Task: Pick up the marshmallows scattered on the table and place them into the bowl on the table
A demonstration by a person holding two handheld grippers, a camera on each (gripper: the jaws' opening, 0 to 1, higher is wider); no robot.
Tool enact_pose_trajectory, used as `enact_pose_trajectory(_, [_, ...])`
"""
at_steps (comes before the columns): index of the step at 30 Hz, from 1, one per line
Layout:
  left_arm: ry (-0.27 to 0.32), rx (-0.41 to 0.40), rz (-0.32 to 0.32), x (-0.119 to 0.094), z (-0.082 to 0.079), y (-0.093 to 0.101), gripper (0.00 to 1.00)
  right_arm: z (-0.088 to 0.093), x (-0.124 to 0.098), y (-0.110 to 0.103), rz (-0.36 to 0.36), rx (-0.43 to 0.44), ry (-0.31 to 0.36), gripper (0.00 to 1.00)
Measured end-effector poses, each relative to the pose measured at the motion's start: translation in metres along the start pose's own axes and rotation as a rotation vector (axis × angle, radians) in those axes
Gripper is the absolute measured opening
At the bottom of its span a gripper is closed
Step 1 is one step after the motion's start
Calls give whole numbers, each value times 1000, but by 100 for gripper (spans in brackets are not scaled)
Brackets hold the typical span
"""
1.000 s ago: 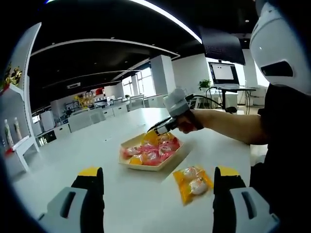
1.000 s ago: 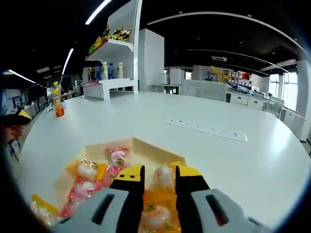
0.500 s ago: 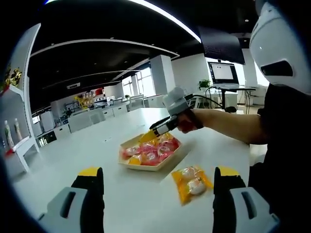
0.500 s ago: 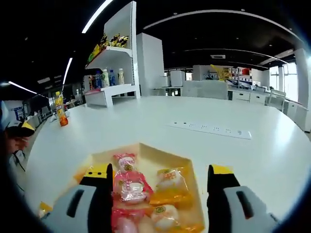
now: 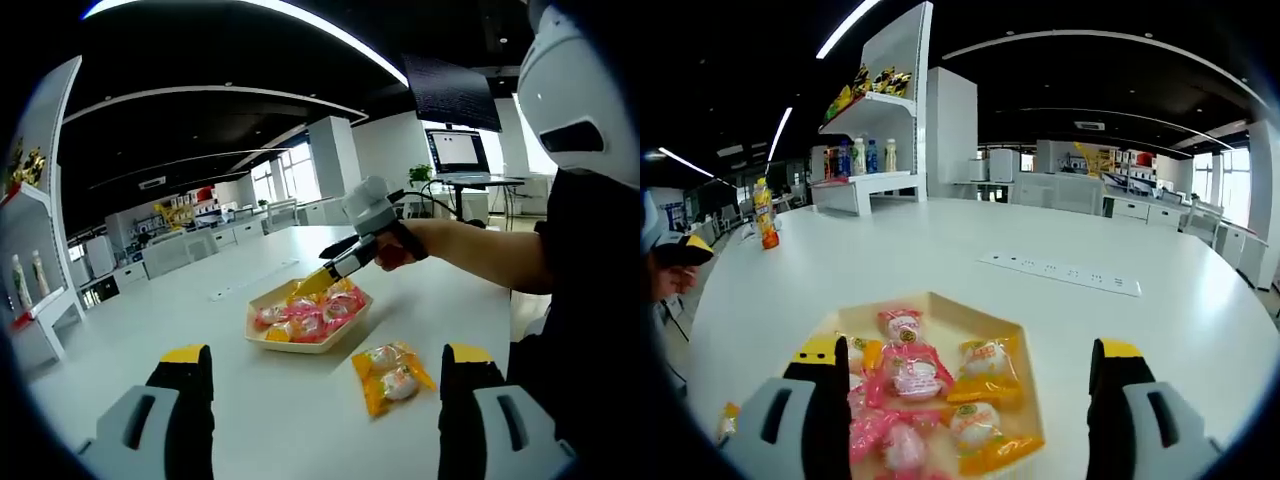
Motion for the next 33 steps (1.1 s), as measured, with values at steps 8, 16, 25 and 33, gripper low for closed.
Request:
enact_pose_trajectory(8, [13,15,-12,-7,-5,2,95,-8,-42,3,25,-3,34,97])
enact_pose_trajectory(16, [-9,10,-12,-12,9,7,95,-2,-97,-2,41,0,96,97])
enact_pose_trajectory(25, [15,3,3,-19,7,20,95,22,-147,-9,67,7,108,97])
enact_pose_trajectory(33, [0,23,5,-14,14,27,95,36,-175,-18,51,30,104,97])
Point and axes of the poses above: the point that each gripper's makers call its tool centre point, and the gripper's own axes: x roughly forward along the fingers, y roughly to its right, z roughly out of its underside, the point moved 2 cm from there along -x, roughly backward along the fingers, and after that the axes turned 9 degrees about x, right-handed, at the moved point
